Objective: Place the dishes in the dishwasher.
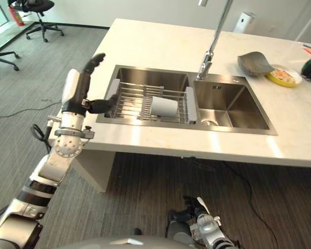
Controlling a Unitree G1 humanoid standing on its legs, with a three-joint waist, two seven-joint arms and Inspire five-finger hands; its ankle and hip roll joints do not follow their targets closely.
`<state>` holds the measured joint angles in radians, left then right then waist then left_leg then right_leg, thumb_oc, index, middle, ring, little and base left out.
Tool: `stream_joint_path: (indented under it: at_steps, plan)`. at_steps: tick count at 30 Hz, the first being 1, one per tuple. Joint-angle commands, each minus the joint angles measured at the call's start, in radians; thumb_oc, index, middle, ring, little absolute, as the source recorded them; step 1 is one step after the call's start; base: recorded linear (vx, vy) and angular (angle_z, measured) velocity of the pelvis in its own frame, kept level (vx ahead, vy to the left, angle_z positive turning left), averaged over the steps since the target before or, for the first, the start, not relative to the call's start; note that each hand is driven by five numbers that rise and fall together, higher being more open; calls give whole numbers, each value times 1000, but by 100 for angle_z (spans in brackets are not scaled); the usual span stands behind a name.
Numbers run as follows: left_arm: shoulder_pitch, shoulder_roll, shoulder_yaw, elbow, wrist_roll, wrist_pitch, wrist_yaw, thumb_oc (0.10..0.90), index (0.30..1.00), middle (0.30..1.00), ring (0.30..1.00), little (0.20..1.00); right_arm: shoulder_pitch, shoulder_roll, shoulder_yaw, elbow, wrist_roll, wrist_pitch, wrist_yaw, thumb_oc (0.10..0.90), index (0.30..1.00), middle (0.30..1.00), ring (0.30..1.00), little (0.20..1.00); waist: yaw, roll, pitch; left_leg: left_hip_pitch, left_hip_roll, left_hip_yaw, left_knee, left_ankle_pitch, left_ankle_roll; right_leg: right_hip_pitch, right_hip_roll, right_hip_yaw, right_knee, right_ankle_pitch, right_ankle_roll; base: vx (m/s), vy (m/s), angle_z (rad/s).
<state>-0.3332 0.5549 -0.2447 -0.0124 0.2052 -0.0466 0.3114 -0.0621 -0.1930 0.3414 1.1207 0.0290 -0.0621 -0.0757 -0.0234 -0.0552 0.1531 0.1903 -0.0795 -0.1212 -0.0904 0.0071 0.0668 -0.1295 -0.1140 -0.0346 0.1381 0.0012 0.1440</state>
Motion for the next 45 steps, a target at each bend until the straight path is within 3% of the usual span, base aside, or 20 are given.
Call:
stream_joint_path:
  at_steps: [1,5,12,17,21,22,27,30,38,45]
  plan:
    - [-162,37,-39,-96,34,-114,-27,800,900,900,900,900,34,-12,47,3,-19,0,7,800,900,900,900,900,-1,10,-52,-58,61,64,3,-30,-92,178,35,-35,-150,21,-3,63,-86,41]
    - [-180,83,-91,-120,144,-115,-64,800,900,900,900,900,24,-19,36,-6,-5,-12,-5,800,900,900,900,900,-3,14,-64,-58,68,71,3,-39,-100,221,42,-39,-225,28,-7,49,-65,6]
    - [-268,129,-200,-108,218,-114,-155,800,900,900,900,900,13,-25,45,-17,-4,-17,5,800,900,900,900,900,-20,29,-73,-40,80,95,3,-50,-105,229,60,3,-225,17,-13,58,-36,-29]
    - [-433,85,-339,67,275,-68,-225,800,900,900,900,900,18,-41,56,-16,-14,-6,17,800,900,900,900,900,-53,43,-70,-44,87,105,3,-50,-110,221,70,11,-225,16,-17,16,-29,0]
    - [-451,67,-356,122,294,-56,-221,800,900,900,900,900,31,-43,56,-11,-20,-5,20,800,900,900,900,900,-58,46,-70,-43,90,110,3,-49,-112,224,72,17,-225,15,-19,17,-20,-17]
    - [-475,38,-367,216,284,-35,-221,800,900,900,900,900,38,-55,57,-1,-22,-1,23,800,900,900,900,900,-71,50,-69,-42,92,115,3,-48,-114,222,75,20,-225,13,-20,12,-26,-21]
    - [-482,-16,-328,372,247,17,-177,800,900,900,900,900,42,-51,60,1,-30,10,22,800,900,900,900,900,-77,55,-65,-42,100,129,3,-45,-119,220,81,25,-225,13,-24,11,-30,-9]
    - [-512,-12,-327,473,274,49,-150,800,900,900,900,900,50,-56,62,0,-28,11,26,800,900,900,900,900,-82,57,-63,-40,104,134,3,-45,-122,221,84,23,-225,11,-24,12,-42,-10]
    - [-526,-5,-329,552,324,83,-136,800,900,900,900,900,46,-56,68,-14,-18,7,21,800,900,900,900,900,-84,59,-61,-39,110,138,3,-43,-126,223,91,22,-225,5,-27,0,-2,0]
    - [-558,-12,-395,670,423,111,-176,800,900,900,900,900,41,-58,81,-20,-19,9,27,800,900,900,900,900,-87,60,-58,-39,113,138,3,-42,-128,228,94,18,-225,0,-28,0,0,0]
